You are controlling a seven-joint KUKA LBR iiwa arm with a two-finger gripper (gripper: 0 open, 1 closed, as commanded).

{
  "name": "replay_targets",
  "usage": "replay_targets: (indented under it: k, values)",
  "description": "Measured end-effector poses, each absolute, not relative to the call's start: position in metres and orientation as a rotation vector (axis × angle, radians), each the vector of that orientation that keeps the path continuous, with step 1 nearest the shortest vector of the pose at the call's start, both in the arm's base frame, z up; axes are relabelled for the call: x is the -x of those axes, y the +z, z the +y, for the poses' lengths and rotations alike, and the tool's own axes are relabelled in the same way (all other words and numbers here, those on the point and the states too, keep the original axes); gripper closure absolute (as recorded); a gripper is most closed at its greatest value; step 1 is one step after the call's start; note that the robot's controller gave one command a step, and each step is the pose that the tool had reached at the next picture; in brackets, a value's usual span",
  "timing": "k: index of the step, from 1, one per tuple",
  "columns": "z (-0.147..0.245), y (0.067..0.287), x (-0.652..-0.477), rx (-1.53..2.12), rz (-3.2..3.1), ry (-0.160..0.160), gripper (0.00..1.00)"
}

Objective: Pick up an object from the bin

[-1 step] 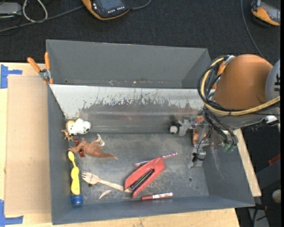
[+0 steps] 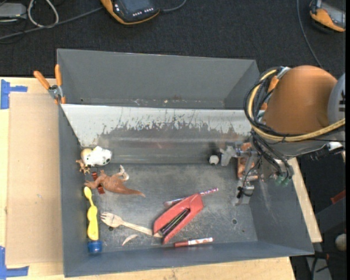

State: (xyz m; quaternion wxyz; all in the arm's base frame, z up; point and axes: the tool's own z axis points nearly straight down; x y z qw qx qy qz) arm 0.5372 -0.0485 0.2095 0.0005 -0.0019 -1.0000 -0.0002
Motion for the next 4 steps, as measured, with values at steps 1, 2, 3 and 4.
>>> replay_targets:
  k: [1, 2, 3, 4]
  values:
    - [0.019, 0.144, -0.537, 0.018, -3.142, -0.002, 0.0]
    - [0.028, 0.105, -0.526, 0.094, -3.144, 0.003, 0.0]
    - [0.033, 0.088, -0.508, -0.266, -3.138, -0.001, 0.0]
    - [0.012, 0.07, -0.492, 0.134, -3.146, 0.001, 1.0]
